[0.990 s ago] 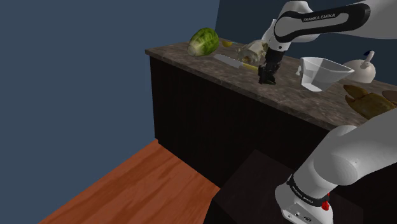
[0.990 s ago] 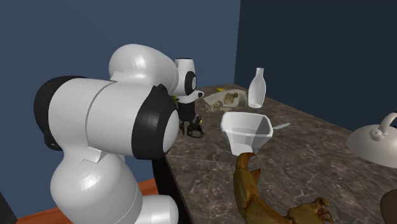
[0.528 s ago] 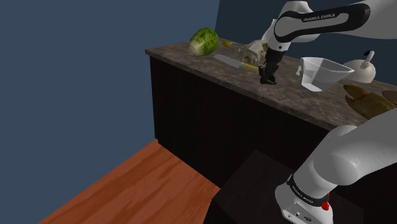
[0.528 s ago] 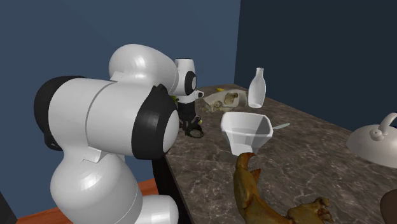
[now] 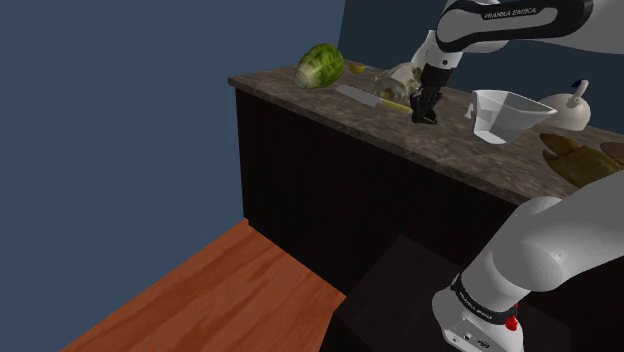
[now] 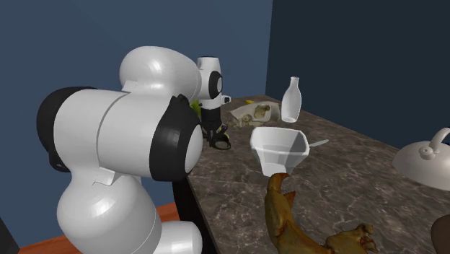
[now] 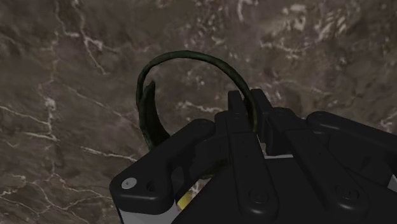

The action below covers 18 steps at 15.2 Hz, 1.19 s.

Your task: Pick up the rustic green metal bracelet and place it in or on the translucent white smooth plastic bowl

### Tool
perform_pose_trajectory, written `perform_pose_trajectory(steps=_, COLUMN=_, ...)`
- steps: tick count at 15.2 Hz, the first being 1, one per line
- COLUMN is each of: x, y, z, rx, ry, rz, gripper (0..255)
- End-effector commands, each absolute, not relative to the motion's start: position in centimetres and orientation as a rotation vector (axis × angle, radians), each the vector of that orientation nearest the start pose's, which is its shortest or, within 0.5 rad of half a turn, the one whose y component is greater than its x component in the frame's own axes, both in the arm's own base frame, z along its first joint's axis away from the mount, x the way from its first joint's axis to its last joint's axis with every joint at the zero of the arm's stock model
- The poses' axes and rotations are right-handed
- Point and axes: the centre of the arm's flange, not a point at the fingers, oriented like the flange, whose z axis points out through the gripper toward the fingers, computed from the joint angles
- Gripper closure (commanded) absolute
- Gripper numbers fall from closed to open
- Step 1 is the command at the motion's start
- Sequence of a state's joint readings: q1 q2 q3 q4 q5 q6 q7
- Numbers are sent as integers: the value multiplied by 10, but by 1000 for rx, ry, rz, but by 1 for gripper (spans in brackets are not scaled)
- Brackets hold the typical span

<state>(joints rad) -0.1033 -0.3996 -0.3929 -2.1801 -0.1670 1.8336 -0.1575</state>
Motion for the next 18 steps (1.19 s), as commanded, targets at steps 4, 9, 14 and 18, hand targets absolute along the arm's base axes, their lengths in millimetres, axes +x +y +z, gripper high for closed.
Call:
perform_pose_trajectory(steps=4, x=377, y=-241, z=566, rx=-3133, ry=427, rz=-36, gripper=255)
perform_pose_trajectory(steps=9, x=377, y=-241, z=593, rx=-3133, ry=427, rz=-36, gripper=255)
perform_pose_trajectory(steps=14, x=377, y=-241, z=619, rx=-3133, ry=427, rz=-36, gripper=255)
perform_pose_trajectory(steps=18, x=377, y=-241, z=640, rx=-3133, ry=427, rz=-36, gripper=255)
